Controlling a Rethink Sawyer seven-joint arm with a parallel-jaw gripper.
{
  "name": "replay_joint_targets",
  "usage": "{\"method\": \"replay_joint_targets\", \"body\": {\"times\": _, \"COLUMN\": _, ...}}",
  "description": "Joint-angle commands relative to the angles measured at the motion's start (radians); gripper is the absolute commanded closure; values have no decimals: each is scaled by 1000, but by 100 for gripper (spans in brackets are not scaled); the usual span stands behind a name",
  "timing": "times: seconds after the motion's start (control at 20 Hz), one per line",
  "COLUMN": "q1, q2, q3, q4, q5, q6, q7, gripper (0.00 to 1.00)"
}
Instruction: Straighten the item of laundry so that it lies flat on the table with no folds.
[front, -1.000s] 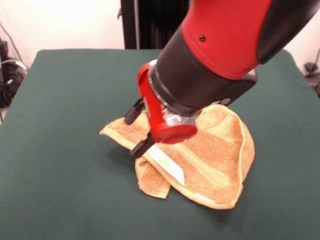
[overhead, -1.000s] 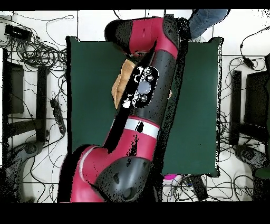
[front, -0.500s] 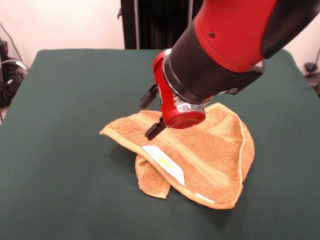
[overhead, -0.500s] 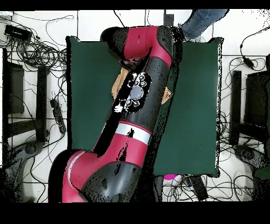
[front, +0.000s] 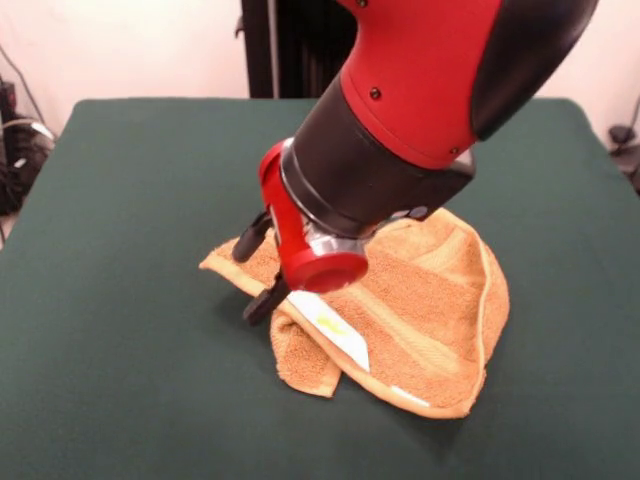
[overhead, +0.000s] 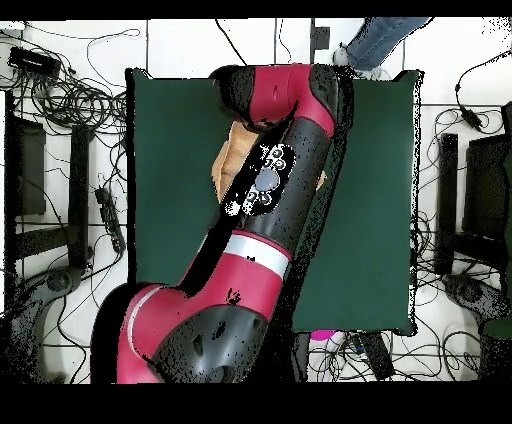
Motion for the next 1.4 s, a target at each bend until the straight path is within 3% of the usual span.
{"method": "replay_joint_targets", "body": {"times": 0.05, "q1": 48, "q2": 36, "q3": 133, "q4": 189, "q5": -18, "q6": -194, "q7": 215, "gripper": 0}}
{"method": "replay_joint_targets", "body": {"times": 0.4, "q1": 82, "q2": 3, "q3": 139, "q4": 246, "q5": 39, "q6": -70, "q7": 182, "gripper": 0}}
{"method": "replay_joint_targets", "body": {"times": 0.6, "q1": 80, "q2": 1, "q3": 116, "q4": 212, "q5": 7, "q6": 88, "q7": 58, "gripper": 0}}
{"method": "replay_joint_targets", "body": {"times": 0.75, "q1": 68, "q2": -5, "q3": 119, "q4": 204, "q5": -4, "q6": 119, "q7": 16, "gripper": 0}}
{"method": "replay_joint_targets", "body": {"times": 0.9, "q1": 52, "q2": -6, "q3": 142, "q4": 231, "q5": -14, "q6": 62, "q7": -2, "gripper": 0}}
{"method": "replay_joint_targets", "body": {"times": 1.1, "q1": 13, "q2": 25, "q3": 208, "q4": 290, "q5": -19, "q6": -130, "q7": -10, "gripper": 0}}
{"method": "replay_joint_targets", "body": {"times": 1.25, "q1": 4, "q2": 57, "q3": 246, "q4": 328, "q5": -21, "q6": -275, "q7": 36, "gripper": 0}}
{"method": "replay_joint_targets", "body": {"times": 1.4, "q1": 5, "q2": 71, "q3": 271, "q4": 354, "q5": -12, "q6": -342, "q7": 67, "gripper": 0}}
